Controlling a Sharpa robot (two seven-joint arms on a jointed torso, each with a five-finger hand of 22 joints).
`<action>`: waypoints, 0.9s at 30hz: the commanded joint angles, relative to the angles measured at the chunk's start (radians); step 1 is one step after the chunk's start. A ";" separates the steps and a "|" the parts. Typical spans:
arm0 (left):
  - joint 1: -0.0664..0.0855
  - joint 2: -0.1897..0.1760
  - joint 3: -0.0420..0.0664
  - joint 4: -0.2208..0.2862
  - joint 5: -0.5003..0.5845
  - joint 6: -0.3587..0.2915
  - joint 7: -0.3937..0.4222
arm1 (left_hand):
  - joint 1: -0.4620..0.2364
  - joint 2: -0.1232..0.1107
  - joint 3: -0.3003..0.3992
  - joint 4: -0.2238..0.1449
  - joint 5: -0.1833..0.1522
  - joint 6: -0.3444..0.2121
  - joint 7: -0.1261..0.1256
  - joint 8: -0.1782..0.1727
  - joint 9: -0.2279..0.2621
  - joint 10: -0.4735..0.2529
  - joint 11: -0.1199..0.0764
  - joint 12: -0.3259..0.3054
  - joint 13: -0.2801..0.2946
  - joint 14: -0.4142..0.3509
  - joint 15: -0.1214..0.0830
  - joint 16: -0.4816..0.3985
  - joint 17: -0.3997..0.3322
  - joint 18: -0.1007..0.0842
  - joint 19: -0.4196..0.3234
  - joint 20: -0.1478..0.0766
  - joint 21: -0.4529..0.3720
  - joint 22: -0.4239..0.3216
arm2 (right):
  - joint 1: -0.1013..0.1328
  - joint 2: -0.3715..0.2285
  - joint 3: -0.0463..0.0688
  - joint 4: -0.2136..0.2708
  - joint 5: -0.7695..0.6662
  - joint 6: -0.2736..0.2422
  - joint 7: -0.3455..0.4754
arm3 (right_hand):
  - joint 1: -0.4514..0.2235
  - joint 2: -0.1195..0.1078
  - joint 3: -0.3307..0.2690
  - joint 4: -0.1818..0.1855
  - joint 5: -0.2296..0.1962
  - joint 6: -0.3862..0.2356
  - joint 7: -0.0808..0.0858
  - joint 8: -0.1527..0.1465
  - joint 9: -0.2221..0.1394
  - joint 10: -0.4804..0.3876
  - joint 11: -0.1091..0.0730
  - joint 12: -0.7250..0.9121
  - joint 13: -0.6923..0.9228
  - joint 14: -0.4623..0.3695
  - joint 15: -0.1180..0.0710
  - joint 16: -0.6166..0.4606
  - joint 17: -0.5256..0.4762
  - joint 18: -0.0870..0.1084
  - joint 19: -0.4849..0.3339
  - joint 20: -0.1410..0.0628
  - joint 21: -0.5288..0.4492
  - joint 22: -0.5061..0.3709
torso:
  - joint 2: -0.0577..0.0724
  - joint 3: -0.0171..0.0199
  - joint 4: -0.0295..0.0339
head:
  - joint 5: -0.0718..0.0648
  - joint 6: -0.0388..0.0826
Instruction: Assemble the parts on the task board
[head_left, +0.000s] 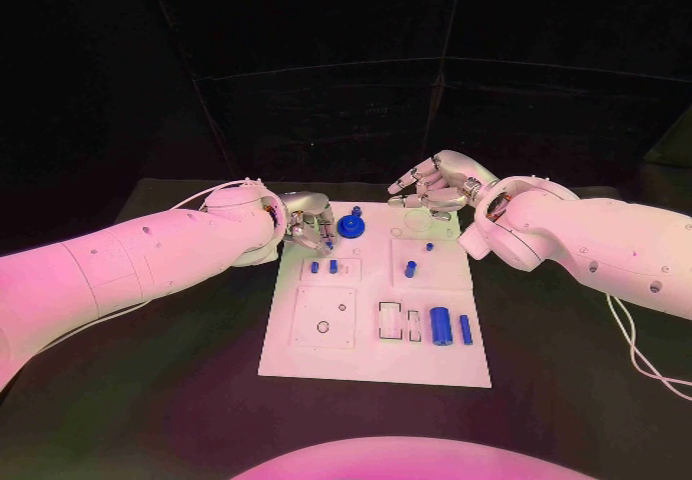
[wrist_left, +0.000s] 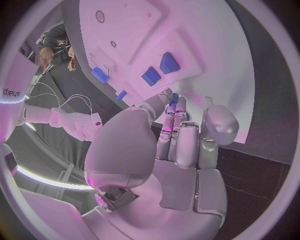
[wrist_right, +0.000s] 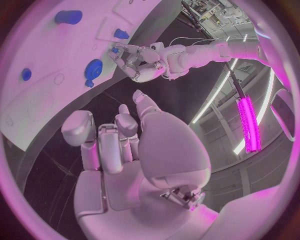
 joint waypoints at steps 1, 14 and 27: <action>-0.001 0.001 -0.001 0.001 0.003 0.008 -0.006 | -0.004 -0.013 -0.004 -0.005 0.002 -0.020 0.005 -0.012 -0.005 -0.009 0.011 -0.011 -0.002 0.026 0.006 -0.002 -0.003 -0.009 -0.005 0.005 0.007 0.002 | 0.002 0.000 0.001 0.001 -0.001 0.004 0.008 | -0.005 0.004 0.001 0.003 0.006 -0.005 0.000 0.004 -0.001 -0.007 -0.003 -0.004 0.000 0.046 -0.009 -0.003 -0.001 0.007 -0.006 0.002 -0.004 -0.001 | 0.000 -0.0001 -0.0003 | 0.000 0.000; -0.002 -0.001 -0.001 0.001 0.003 -0.013 0.002 | -0.018 -0.032 -0.014 -0.004 0.002 -0.060 0.013 -0.037 -0.010 -0.041 0.022 -0.035 -0.002 0.021 0.016 -0.007 -0.018 -0.007 -0.013 0.013 -0.003 -0.006 | 0.002 0.001 0.001 -0.001 -0.001 0.005 0.009 | -0.004 0.005 0.001 0.002 0.006 -0.006 0.000 0.005 -0.001 -0.009 -0.003 -0.006 -0.002 0.046 -0.009 -0.004 -0.002 0.008 -0.008 0.002 -0.007 -0.007 | 0.000 -0.0003 -0.0001 | 0.000 0.002; -0.002 -0.021 0.000 0.012 0.023 -0.033 0.004 | -0.023 -0.044 -0.024 -0.005 0.002 -0.063 0.018 -0.040 -0.008 -0.060 0.029 -0.043 -0.002 0.017 0.021 -0.011 -0.029 -0.004 -0.020 0.018 -0.015 -0.017 | 0.002 -0.001 0.001 -0.012 -0.004 0.008 0.005 | -0.003 0.005 0.005 0.003 0.006 -0.010 0.000 0.006 -0.002 -0.087 -0.002 -0.125 -0.127 0.043 -0.009 -0.012 -0.013 0.012 -0.020 0.002 -0.022 -0.031 | 0.000 -0.0009 0.0000 | -0.002 0.000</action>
